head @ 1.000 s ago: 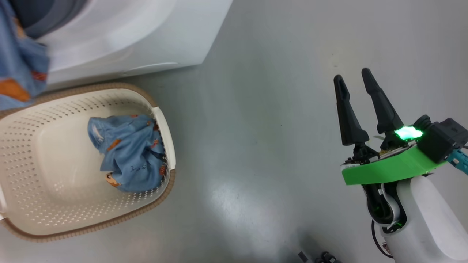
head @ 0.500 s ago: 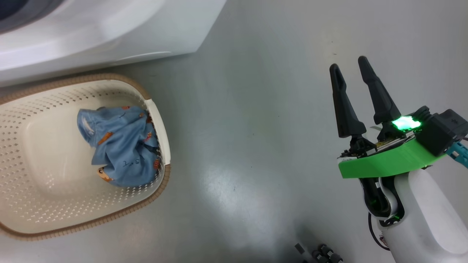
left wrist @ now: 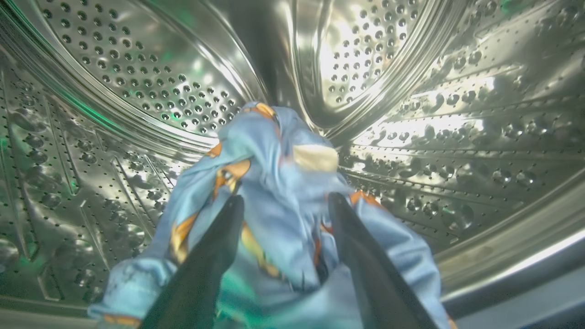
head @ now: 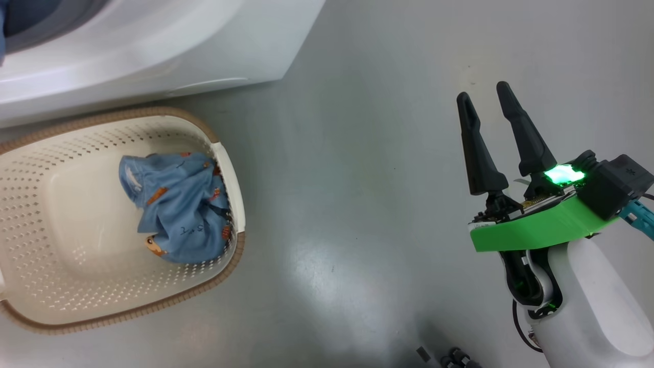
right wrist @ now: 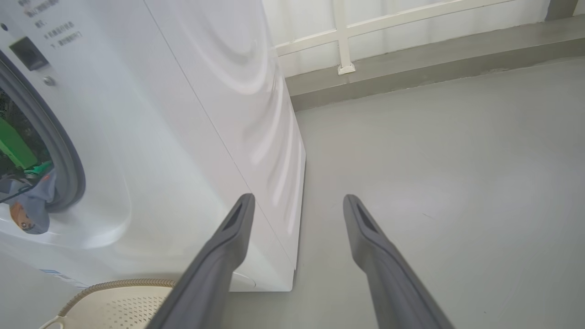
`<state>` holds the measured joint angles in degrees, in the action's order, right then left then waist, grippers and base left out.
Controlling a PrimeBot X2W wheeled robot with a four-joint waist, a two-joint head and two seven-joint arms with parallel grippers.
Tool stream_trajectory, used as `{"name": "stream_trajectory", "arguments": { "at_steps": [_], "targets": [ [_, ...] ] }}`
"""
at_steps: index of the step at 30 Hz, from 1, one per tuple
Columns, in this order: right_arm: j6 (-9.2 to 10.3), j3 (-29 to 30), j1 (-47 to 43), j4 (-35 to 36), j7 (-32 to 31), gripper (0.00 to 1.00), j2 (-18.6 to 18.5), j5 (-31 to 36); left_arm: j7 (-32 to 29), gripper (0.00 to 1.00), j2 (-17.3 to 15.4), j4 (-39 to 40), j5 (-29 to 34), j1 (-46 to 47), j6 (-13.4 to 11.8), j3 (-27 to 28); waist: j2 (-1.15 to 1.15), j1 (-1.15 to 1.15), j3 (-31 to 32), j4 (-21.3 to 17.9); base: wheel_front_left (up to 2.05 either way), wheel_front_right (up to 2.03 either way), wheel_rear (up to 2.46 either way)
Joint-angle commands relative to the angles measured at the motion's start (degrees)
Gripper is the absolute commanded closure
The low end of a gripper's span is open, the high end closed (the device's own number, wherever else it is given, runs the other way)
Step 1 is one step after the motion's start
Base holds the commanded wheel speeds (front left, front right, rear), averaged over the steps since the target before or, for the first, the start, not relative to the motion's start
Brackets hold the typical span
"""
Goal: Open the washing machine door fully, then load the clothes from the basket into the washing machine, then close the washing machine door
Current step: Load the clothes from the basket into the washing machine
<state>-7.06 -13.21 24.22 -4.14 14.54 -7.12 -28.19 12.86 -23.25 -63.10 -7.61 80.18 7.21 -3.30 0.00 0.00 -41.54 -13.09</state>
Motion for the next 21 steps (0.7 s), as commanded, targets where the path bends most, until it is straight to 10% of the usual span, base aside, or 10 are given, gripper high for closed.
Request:
{"name": "stream_trajectory", "arguments": {
  "at_steps": [1,12,21],
  "targets": [
    [-0.43,-1.32,-1.60,1.04,0.46,0.00,0.04,0.32,-0.48,0.00,-2.29,0.12,-0.07,1.06,0.22,-0.39,0.00,0.00,0.27,0.19,0.00,0.00,0.00],
    [-0.43,-1.18,-1.43,0.74,0.46,0.00,-0.20,0.36,1.65,0.00,-1.27,-3.59,-6.16,3.69,0.26,-6.45,0.00,0.00,1.30,0.84,0.00,0.00,0.00],
    [-0.43,-0.28,-1.62,0.90,0.46,0.00,-0.71,0.48,2.12,0.00,-0.57,10.58,-7.21,-4.45,-1.40,-2.82,0.00,0.00,2.50,1.97,0.00,0.00,0.00]
  ]
}}
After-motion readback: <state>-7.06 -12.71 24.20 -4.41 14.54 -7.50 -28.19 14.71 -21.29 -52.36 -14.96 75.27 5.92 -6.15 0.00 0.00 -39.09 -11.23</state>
